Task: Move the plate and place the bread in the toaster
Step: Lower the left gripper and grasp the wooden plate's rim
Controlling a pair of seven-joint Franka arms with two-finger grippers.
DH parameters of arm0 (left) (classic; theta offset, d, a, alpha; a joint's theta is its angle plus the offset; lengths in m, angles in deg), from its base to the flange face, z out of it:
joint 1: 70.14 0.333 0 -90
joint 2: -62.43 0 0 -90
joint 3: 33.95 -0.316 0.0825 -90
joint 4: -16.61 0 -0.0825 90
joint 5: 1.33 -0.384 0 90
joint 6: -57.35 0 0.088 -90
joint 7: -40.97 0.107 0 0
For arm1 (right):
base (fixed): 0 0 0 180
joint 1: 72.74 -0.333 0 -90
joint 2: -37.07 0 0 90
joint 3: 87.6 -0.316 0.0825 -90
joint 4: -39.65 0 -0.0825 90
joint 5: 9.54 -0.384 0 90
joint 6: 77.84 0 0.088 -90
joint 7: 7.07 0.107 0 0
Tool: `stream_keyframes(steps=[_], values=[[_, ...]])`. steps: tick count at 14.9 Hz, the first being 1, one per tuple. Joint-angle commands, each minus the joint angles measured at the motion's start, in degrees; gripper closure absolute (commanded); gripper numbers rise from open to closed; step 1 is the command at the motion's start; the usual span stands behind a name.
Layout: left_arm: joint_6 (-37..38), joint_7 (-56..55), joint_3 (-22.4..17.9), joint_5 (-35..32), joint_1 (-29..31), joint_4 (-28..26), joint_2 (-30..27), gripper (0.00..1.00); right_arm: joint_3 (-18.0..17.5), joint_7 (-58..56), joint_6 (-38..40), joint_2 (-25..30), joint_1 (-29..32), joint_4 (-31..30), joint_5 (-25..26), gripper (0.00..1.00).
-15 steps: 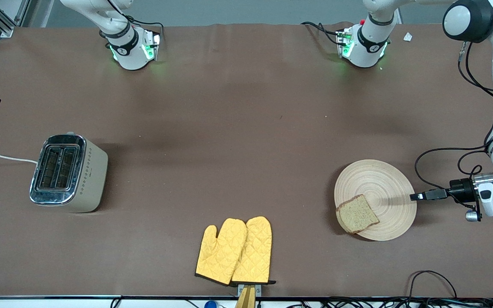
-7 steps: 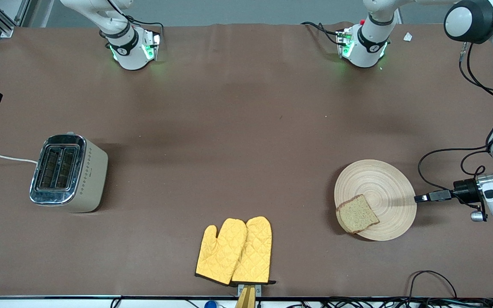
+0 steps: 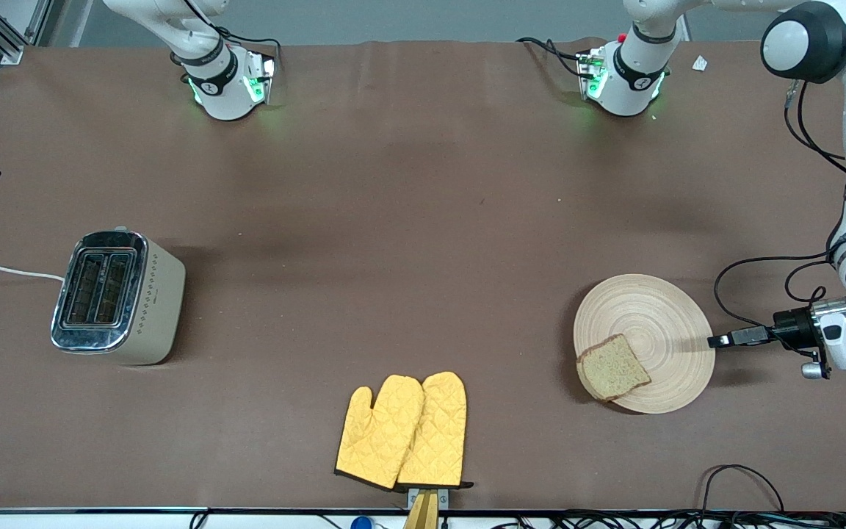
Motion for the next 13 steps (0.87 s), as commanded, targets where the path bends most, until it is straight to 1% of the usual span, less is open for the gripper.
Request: stream_keyframes(steps=[1,2,6,8,9,10,11,12,13], values=[[-0.3,1.2,0.0,1.0,0.0,0.8,0.9,0.18,-0.1,0.3,-3.0,-1.2,-2.2,-0.5,-1.2,0.00],[-0.3,1.9,-0.1,1.0,0.0,0.8,1.0,0.25,-0.1,0.2,-3.4,-1.6,-3.2,-0.5,-1.1,0.00],[-0.3,5.0,0.0,1.2,0.1,0.8,2.4,0.44,-0.2,0.3,-2.4,-2.0,-3.9,-1.2,-1.4,0.00],[-0.3,6.1,0.0,1.2,0.1,0.8,2.5,0.54,-0.1,0.7,0.7,-2.2,-6.0,-1.2,-1.8,0.00],[-0.3,6.6,0.0,1.2,0.1,0.8,2.5,0.63,-0.1,1.8,1.8,-2.4,-6.6,-1.3,-1.9,0.00],[-0.3,7.5,0.0,1.2,0.2,0.8,2.5,0.70,-0.2,2.4,1.7,-2.4,-6.8,-3.0,-3.7,0.00],[-0.3,8.4,0.0,1.2,0.4,0.8,2.7,0.77,0.0,2.4,1.3,-2.3,-6.6,-4.8,-7.3,0.00],[-0.3,9.2,0.1,1.2,0.5,0.8,2.9,0.83,0.1,2.4,1.0,-2.4,-6.3,-5.3,-9.5,0.00],[-0.3,9.6,0.1,1.2,0.6,0.8,2.9,0.89,0.1,2.4,0.2,-2.9,-6.0,-5.5,-10.1,0.00]])
